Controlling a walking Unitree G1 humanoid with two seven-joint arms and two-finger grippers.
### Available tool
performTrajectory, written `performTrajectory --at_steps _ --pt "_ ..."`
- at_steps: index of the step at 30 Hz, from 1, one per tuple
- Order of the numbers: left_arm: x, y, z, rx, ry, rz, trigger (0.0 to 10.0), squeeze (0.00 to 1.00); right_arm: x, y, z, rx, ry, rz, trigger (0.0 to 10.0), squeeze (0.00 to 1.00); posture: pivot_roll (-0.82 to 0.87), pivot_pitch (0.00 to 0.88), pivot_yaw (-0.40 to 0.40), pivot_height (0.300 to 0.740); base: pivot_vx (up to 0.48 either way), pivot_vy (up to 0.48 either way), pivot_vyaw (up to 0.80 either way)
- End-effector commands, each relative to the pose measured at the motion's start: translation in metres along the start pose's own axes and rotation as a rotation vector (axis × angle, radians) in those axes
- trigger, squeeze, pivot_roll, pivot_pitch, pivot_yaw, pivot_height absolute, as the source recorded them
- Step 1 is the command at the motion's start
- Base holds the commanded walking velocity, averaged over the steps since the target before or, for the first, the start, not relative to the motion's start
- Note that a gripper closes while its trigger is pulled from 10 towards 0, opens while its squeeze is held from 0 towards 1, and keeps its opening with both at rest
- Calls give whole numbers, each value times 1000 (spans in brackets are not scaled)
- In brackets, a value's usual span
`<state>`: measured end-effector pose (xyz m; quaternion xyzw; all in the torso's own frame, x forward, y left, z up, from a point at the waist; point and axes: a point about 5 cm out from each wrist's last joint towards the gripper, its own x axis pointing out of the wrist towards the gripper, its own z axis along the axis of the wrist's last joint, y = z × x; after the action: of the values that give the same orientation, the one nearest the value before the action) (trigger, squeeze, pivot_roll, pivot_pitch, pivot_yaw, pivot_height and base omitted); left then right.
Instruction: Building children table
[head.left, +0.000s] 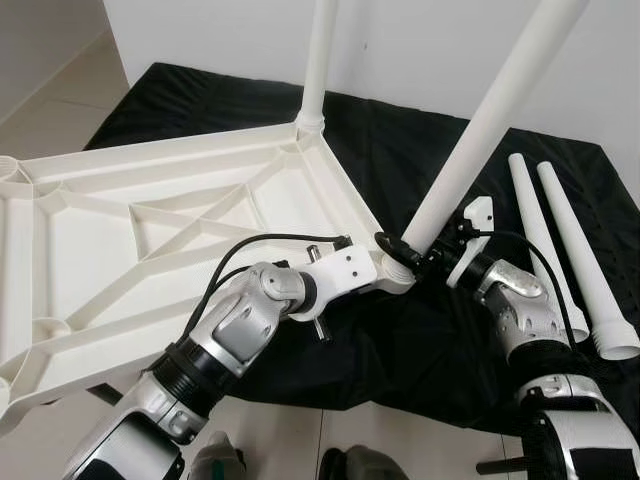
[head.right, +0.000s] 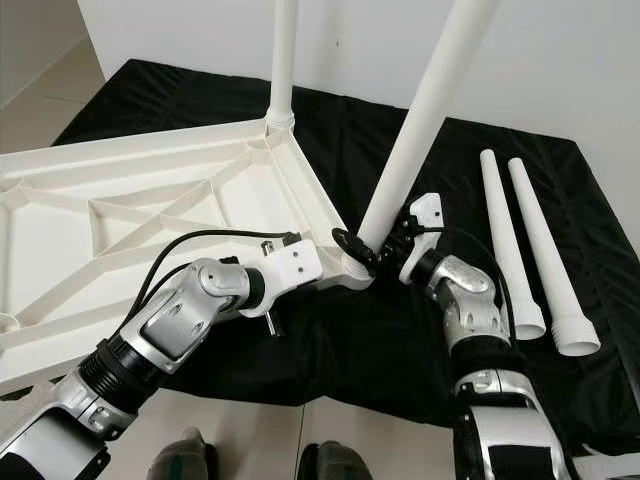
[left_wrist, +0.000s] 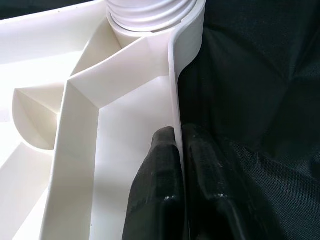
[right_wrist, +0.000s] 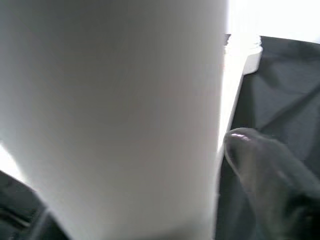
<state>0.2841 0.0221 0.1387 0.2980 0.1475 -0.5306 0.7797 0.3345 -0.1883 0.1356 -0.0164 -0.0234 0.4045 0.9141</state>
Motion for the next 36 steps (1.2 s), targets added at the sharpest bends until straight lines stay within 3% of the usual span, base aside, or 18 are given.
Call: performTrajectory --at_steps 1,12,13,14,15,20,24,29,36 --pt "-1 0 9 42 -42 9 10000 0 -10 -11 0 -19 37 -29 0 0 17 0 -89 740 0 0 0" --pt "-3 0 7 38 -37 9 10000 0 -12 -4 -5 8 32 23 118 0 21 5 -88 740 0 0 0" --pt "-3 0 8 38 -38 7 10000 0 -11 -2 -5 17 25 30 2235 0 19 10 -89 740 0 0 0" --pt "-3 0 8 38 -38 7 10000 0 -11 -2 -5 17 25 30 2235 0 19 10 -89 740 0 0 0" --pt "-3 0 8 38 -38 6 10000 0 -10 3 -5 32 7 31 10000 0 16 16 -91 740 0 0 0" --pt "-3 -1 8 33 -39 6 10000 0 6 25 0 128 -90 -31 10000 0 11 28 -95 740 0 0 0" --pt "-3 -1 8 29 -41 7 10000 0 15 38 5 129 -145 -53 10000 0 10 32 -97 740 0 0 0" --pt "-3 -2 8 23 -43 8 10000 0 35 63 14 122 -216 -170 10000 0 9 39 -102 740 0 0 0" --pt "-3 -2 8 20 -44 9 10000 0 47 73 20 125 -230 -269 10000 0 11 41 -105 740 0 0 0"
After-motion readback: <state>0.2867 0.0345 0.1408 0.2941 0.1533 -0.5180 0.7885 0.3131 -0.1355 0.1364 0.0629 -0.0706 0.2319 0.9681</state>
